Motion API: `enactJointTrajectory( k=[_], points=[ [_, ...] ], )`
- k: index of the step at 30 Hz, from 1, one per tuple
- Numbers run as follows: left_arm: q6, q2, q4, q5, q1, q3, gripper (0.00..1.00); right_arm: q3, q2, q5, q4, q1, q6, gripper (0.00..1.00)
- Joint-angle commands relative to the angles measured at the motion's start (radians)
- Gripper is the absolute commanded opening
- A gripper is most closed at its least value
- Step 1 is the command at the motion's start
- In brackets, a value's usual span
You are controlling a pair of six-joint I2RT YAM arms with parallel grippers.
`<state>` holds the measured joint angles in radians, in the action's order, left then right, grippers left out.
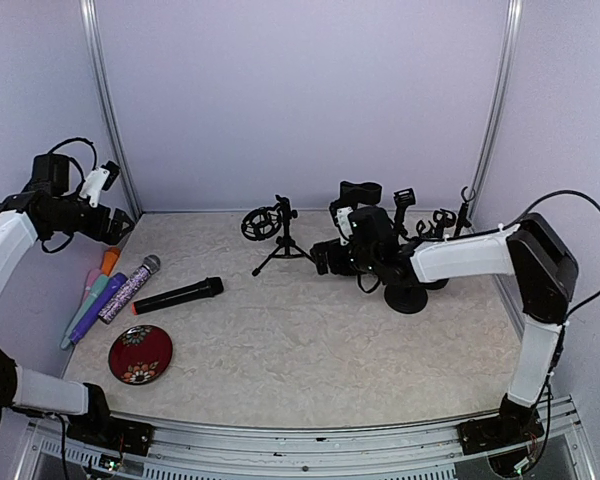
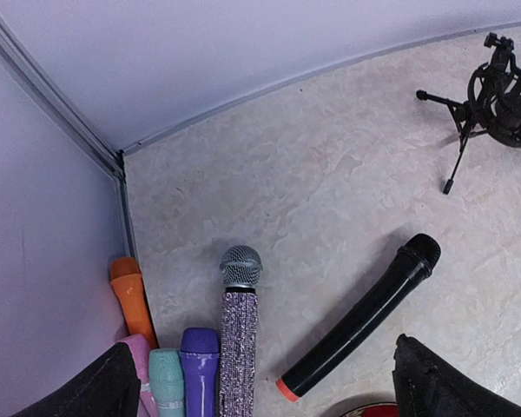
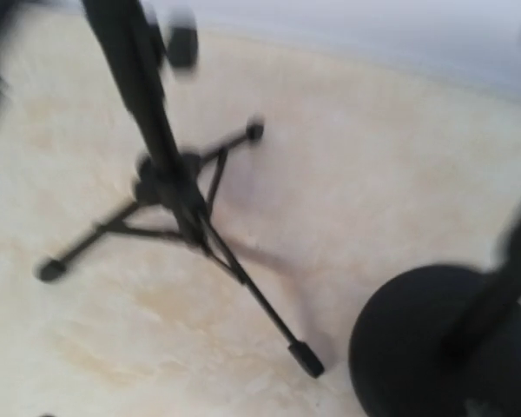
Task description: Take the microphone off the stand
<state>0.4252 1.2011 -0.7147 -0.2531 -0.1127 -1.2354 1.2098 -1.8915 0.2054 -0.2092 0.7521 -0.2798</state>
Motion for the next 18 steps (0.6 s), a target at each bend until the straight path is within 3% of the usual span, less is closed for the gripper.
enactJointTrajectory(
  k=[1, 7, 14, 18],
  points=[
    [-0.06, -0.016, 0.101, 0.01, -0.007, 0.045, 0.99, -0.125, 0.225, 0.065, -0.045, 0.046, 0.026, 1.0],
    [-0.09, -0.049, 0.214, -0.043, -0.006, 0.152, 0.99, -0.288, 0.521, 0.098, 0.079, 0.053, 0.03, 1.0],
    [-0.125, -0.06, 0.344, -0.162, -0.005, 0.304, 0.99, -0.477, 0.725, 0.144, 0.276, 0.029, -0.016, 1.0],
    [-0.129, -0.043, 0.449, -0.16, -0.005, 0.396, 0.99, -0.601, 0.851, 0.155, 0.291, -0.025, -0.062, 1.0]
  ],
)
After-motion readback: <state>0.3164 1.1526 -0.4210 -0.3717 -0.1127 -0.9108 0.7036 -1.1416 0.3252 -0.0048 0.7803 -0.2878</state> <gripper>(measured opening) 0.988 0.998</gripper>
